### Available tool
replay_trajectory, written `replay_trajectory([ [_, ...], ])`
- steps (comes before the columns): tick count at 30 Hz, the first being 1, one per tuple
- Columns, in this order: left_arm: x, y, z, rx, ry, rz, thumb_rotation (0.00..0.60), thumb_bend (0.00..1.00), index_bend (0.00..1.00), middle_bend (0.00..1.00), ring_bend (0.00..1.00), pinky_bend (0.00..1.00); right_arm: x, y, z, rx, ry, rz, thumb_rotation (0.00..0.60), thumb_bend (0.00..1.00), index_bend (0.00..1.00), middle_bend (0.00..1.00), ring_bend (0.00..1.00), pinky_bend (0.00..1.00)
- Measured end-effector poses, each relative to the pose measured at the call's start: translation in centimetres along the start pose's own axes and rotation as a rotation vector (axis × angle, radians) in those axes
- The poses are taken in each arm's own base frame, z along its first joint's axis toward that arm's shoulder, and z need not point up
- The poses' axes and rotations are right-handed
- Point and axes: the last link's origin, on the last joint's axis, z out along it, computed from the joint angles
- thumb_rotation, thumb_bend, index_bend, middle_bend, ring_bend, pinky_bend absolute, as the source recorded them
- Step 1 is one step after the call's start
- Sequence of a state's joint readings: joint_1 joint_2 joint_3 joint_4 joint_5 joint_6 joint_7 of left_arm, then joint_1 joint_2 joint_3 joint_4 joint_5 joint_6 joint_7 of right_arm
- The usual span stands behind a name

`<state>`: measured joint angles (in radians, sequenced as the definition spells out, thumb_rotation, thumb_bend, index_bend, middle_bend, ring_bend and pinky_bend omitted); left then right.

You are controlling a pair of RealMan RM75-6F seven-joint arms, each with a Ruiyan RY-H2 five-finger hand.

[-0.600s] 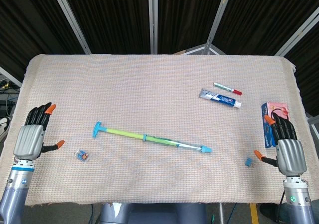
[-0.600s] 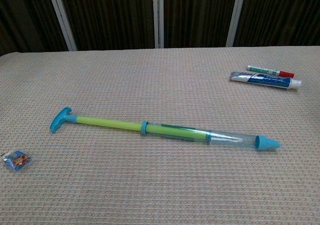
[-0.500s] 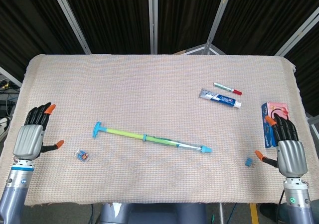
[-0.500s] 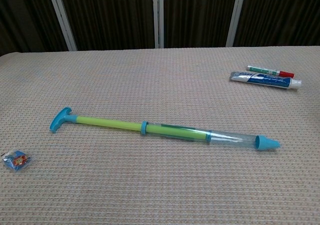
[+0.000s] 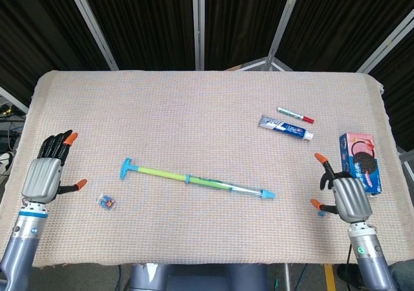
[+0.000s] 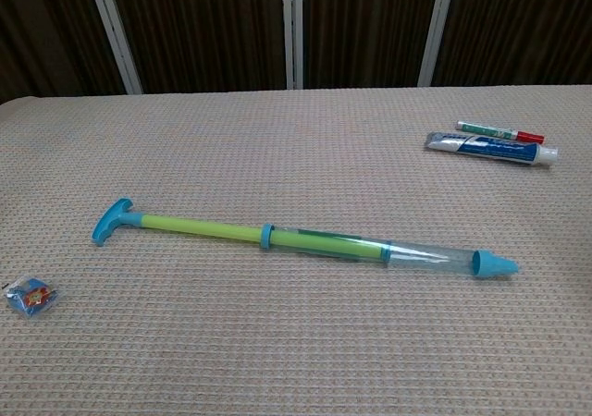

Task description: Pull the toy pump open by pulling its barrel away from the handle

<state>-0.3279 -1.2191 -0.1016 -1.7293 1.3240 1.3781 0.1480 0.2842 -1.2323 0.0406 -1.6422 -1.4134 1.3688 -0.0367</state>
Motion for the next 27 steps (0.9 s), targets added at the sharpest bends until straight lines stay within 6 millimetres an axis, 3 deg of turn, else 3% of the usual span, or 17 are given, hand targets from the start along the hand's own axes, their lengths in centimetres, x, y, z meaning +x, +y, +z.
replay_trajectory([
  [5, -0.5, 0.1, 0.5, -0.005, -0.021, 0.024, 0.600, 0.00, 0.00, 0.00, 0.00, 0.00, -1.5, -3.0, 3.1, 0.051, -0.199, -0.058, 0.600, 0.00, 0.07, 0.99, 1.00, 1.00],
  [11, -1.1, -0.1, 0.8, 0.007, -0.041, 0.042, 0.600, 0.00, 0.00, 0.00, 0.00, 0.00, -3.1, -6.8, 5.4, 0.068, -0.329, -0.074, 0.600, 0.00, 0.27, 1.00, 1.00, 1.00],
  [20, -1.2, -0.5, 0.9, 0.018, -0.049, 0.044, 0.600, 0.00, 0.00, 0.00, 0.00, 0.00, -7.5, -11.7, 7.5, 0.048, -0.401, -0.079, 0.600, 0.01, 0.33, 1.00, 1.00, 1.00],
  [27, -1.2, -0.5, 0.9, 0.017, -0.051, 0.045, 0.600, 0.00, 0.00, 0.00, 0.00, 0.00, -8.8, -13.3, 8.6, 0.032, -0.376, -0.129, 0.600, 0.10, 0.36, 1.00, 1.00, 1.00],
])
